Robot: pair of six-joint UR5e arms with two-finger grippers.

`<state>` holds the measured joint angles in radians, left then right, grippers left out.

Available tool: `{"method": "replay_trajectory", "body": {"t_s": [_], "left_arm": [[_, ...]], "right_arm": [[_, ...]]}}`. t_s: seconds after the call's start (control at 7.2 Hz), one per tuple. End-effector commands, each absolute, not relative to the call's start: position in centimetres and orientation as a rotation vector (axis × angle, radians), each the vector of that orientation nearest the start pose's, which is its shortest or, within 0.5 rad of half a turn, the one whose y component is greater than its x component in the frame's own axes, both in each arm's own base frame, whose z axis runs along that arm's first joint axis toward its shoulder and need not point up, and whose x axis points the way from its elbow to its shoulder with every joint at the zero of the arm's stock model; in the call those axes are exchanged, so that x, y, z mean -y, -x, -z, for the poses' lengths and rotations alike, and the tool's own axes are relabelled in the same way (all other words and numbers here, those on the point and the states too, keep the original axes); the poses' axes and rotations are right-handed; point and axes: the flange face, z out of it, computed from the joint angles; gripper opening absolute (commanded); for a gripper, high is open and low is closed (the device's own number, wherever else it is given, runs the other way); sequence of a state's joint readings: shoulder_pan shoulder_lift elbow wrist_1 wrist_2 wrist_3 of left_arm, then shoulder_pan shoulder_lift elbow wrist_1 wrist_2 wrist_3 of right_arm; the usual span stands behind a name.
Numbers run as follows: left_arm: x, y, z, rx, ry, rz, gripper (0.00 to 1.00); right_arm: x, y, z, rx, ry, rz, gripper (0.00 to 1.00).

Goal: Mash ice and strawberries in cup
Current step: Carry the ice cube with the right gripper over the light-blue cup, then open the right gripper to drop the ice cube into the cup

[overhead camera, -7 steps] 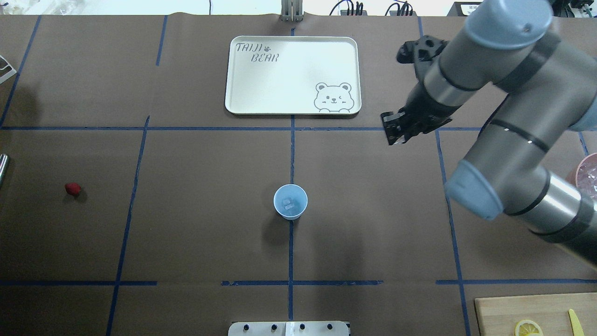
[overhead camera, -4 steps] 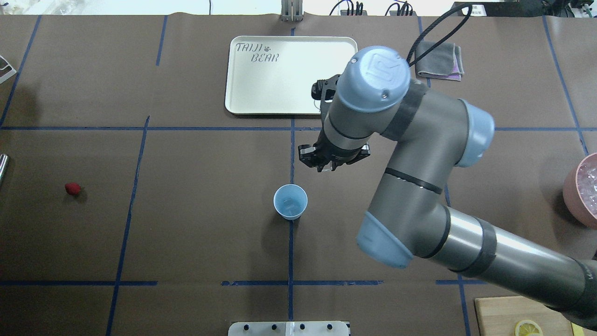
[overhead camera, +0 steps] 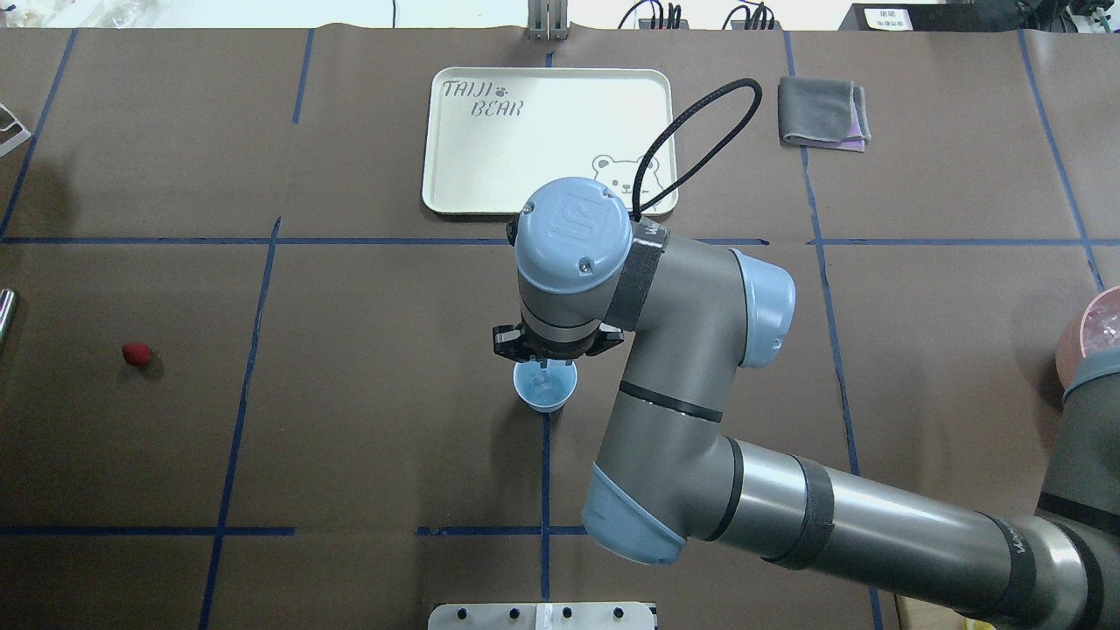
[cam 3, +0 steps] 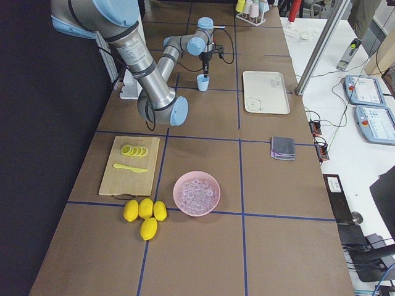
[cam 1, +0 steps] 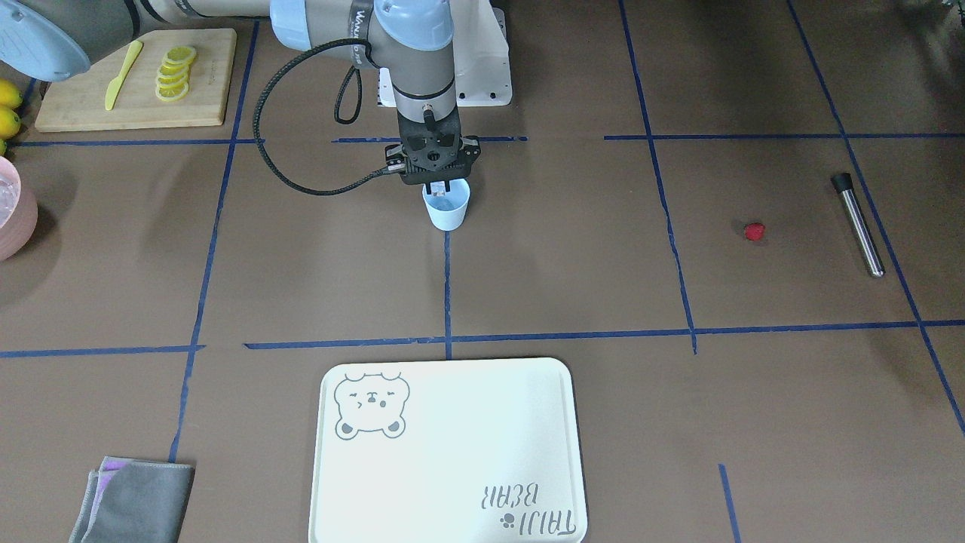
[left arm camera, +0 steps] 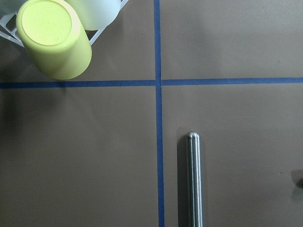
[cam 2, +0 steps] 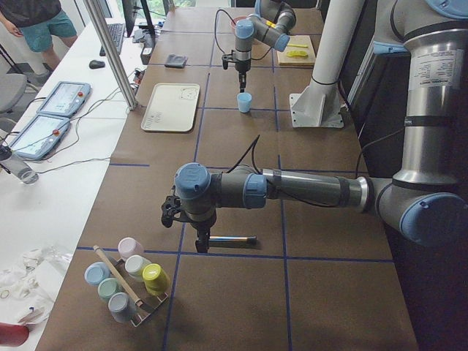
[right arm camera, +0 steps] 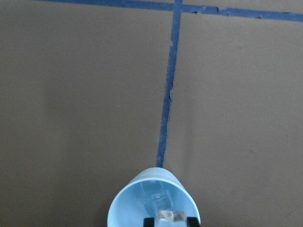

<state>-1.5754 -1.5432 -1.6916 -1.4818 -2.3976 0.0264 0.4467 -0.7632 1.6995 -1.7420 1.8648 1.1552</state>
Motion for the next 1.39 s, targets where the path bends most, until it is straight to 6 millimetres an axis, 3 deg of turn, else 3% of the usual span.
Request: {"method": "replay_trajectory", "body": {"t_s": [0.0,0.28,0.42,0.69,0.83,1.11,1.25], "left_arm": [[47.8,6.2,-61.8,-0.827,-0.016,-0.022,1.0],[47.8,6.2,-61.8,-0.827,-0.016,-0.022,1.0],[47.8,6.2,-61.8,-0.827,-0.017,-0.022,1.0],[47.9,6.2,-61.5,-0.827,-0.021,-0.024,1.0],[47.9,6.2,-61.4,-0.827,-0.024,-0.025,1.0],[47.9,6.2,-61.3,-0.827,-0.026,-0.026,1.0],[48.1,6.3,-60.1,-0.817,-0.06,-0.044,1.0]], "right_arm": [[37.1,57.8,-14.2,0.799,-0.06,0.104,0.0],[37.2,57.7,-14.0,0.801,-0.068,0.101,0.06],[37.3,57.6,-13.8,0.805,-0.07,0.1,0.23],[37.2,57.5,-13.7,0.808,-0.072,0.1,0.69],[37.2,57.5,-13.7,0.807,-0.073,0.1,0.98],[37.3,57.2,-13.4,0.813,-0.073,0.093,0.99],[38.5,55.2,-12.7,0.829,-0.082,0.064,0.99]]}}
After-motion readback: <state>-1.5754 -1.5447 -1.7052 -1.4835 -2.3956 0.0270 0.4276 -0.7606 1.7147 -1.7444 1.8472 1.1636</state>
